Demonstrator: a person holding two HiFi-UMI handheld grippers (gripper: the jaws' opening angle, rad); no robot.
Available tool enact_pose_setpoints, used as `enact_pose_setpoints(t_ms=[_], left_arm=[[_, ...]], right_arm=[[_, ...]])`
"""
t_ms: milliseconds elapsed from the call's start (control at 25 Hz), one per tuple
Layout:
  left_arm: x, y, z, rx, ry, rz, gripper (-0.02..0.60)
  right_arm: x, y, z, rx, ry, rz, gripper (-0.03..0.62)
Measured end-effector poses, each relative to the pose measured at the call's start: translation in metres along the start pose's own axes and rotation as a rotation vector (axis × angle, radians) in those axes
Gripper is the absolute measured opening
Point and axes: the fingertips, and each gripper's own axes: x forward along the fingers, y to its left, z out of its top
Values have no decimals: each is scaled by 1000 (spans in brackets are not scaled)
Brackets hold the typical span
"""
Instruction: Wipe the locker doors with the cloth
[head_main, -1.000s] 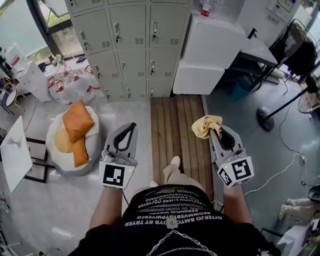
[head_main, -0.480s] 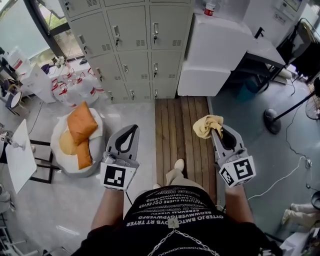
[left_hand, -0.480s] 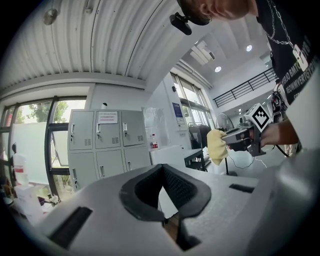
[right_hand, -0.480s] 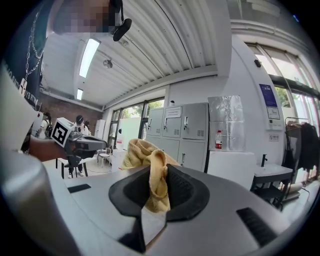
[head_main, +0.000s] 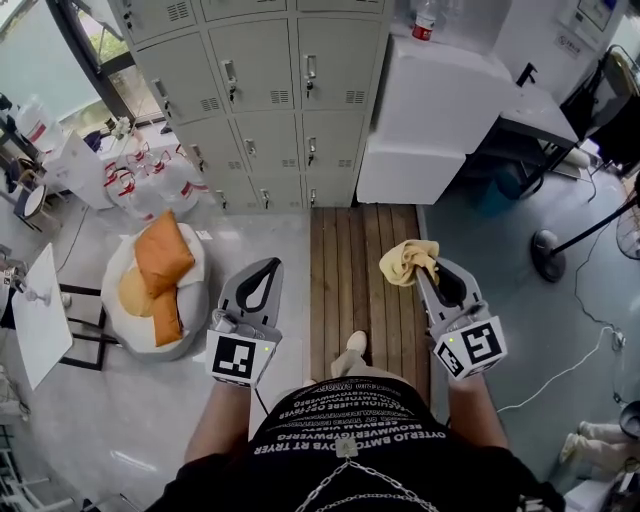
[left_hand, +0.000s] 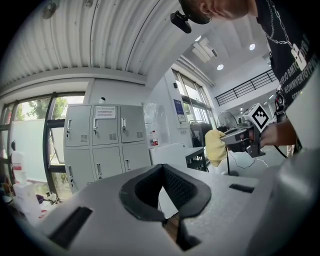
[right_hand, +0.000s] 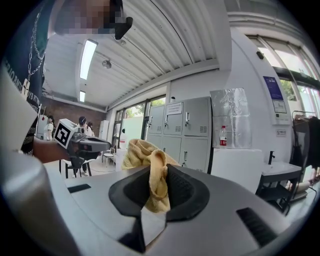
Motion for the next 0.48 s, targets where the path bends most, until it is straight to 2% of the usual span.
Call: enact_pose_setpoints(t_ms=[480], left_arm=[[47, 10, -11, 5, 21, -2, 5]], right_arm=[[34, -35, -2, -4, 10, 28, 55]])
